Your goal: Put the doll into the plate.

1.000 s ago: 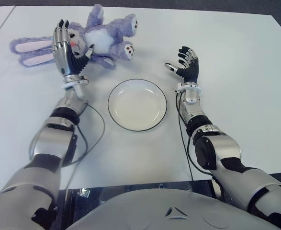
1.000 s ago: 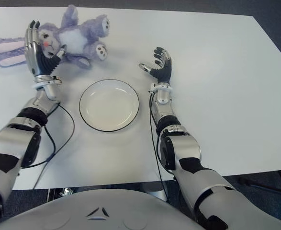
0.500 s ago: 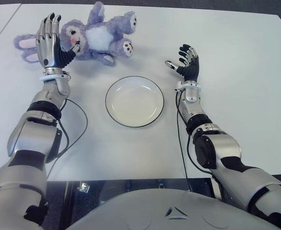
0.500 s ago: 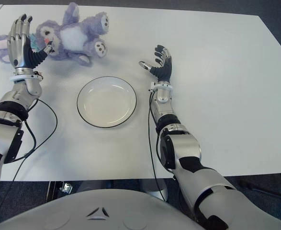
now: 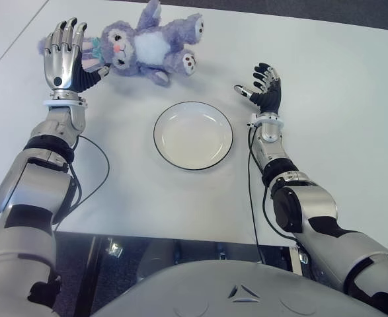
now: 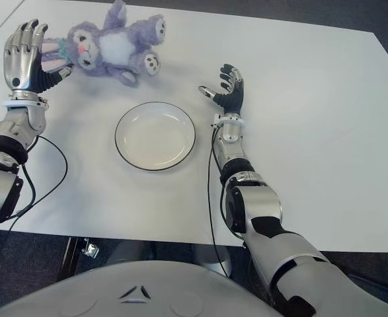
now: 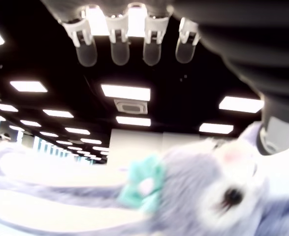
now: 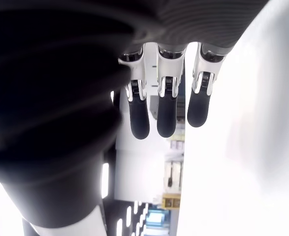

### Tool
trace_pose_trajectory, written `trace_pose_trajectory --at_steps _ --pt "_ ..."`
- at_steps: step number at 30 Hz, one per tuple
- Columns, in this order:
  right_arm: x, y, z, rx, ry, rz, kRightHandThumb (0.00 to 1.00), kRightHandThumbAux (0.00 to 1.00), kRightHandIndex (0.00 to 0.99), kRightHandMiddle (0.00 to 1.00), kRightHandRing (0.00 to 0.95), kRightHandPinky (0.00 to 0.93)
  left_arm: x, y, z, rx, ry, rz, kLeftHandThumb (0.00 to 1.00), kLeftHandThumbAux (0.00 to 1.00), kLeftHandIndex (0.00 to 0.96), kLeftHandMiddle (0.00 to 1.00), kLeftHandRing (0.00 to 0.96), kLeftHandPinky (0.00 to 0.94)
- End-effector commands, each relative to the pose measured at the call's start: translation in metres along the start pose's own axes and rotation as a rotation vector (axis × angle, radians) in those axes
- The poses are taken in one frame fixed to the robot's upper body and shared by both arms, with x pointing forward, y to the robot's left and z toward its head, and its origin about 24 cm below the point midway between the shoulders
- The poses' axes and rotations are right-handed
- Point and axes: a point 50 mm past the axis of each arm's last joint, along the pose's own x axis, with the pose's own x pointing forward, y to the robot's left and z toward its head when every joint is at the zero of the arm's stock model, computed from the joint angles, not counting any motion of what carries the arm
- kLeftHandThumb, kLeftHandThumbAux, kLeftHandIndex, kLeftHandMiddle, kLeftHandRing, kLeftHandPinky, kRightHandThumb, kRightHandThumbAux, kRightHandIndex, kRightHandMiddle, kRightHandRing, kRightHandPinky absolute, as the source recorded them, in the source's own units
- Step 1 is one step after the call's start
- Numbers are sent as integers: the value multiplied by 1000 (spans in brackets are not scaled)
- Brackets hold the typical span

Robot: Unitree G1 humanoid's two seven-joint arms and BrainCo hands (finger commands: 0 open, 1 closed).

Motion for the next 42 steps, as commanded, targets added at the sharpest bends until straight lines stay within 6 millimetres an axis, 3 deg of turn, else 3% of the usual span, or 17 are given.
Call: trace_pose_trajectory --at_steps 1,15,25,42 --pt "-122 -26 -122 -79 579 -11 0 979 203 251 224 240 -6 -4 -9 214 -138 -146 194 460 0 0 0 10" --pt "-121 -29 -123 -77 590 -26 0 968 182 232 210 231 1 2 -9 460 -384 -213 105 452 0 0 0 0" --pt "-121 -30 -123 -78 594 -36 0 978 185 238 215 243 10 -4 5 478 -442 -304 70 471 0 0 0 0" --pt "-121 -33 -123 -89 594 -43 7 990 197 254 231 255 29 0 23 502 -454 -300 65 500 0 0 0 0"
